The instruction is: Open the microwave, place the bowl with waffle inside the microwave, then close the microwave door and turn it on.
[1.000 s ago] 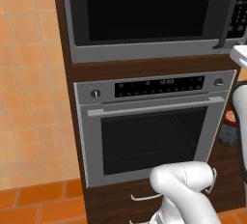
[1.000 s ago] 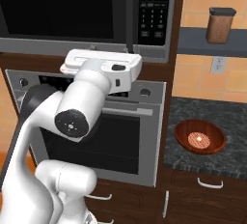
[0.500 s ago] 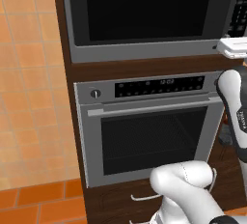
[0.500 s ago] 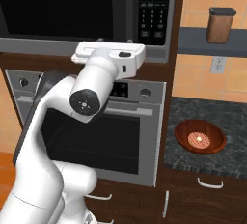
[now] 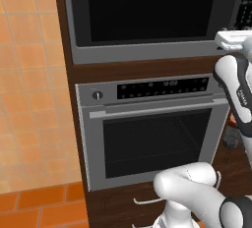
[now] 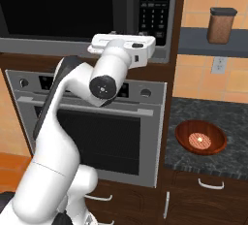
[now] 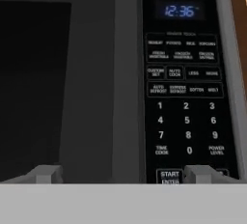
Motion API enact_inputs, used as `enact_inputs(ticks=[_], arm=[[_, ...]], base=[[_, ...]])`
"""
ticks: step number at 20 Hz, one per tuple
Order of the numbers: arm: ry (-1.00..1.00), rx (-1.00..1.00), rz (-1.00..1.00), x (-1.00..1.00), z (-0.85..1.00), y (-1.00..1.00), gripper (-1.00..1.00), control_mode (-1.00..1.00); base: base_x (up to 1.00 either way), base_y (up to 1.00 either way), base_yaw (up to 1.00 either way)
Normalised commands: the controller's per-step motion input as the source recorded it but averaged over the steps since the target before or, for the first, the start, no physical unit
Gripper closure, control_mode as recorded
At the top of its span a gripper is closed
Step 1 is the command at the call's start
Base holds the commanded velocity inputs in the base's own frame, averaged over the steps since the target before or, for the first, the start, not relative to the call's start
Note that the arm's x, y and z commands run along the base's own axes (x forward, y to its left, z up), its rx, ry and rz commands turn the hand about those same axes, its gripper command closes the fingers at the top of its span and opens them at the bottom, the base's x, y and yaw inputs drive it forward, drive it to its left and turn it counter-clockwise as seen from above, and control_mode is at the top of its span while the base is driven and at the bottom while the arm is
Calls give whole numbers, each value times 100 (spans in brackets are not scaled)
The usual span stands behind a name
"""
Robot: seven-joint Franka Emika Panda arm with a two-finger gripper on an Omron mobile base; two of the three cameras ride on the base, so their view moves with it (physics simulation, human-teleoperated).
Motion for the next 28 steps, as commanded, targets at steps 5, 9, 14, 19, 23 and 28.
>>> enact_inputs(ticks=[5,9,14,19,23,28], arm=[[0,0,0,68,0,-12,-100,-100],[-1,-1,0,61,2,-4,-100,-100],[-10,-7,0,34,6,0,100,-100],[-21,-17,2,-1,0,-5,100,-100],[-16,-20,10,-25,0,-7,100,-100],[-11,-21,13,-71,-7,-6,100,-100]], base=[[0,0,0],[0,0,0],[0,0,0],[0,0,0],[0,0,0],[0,0,0]])
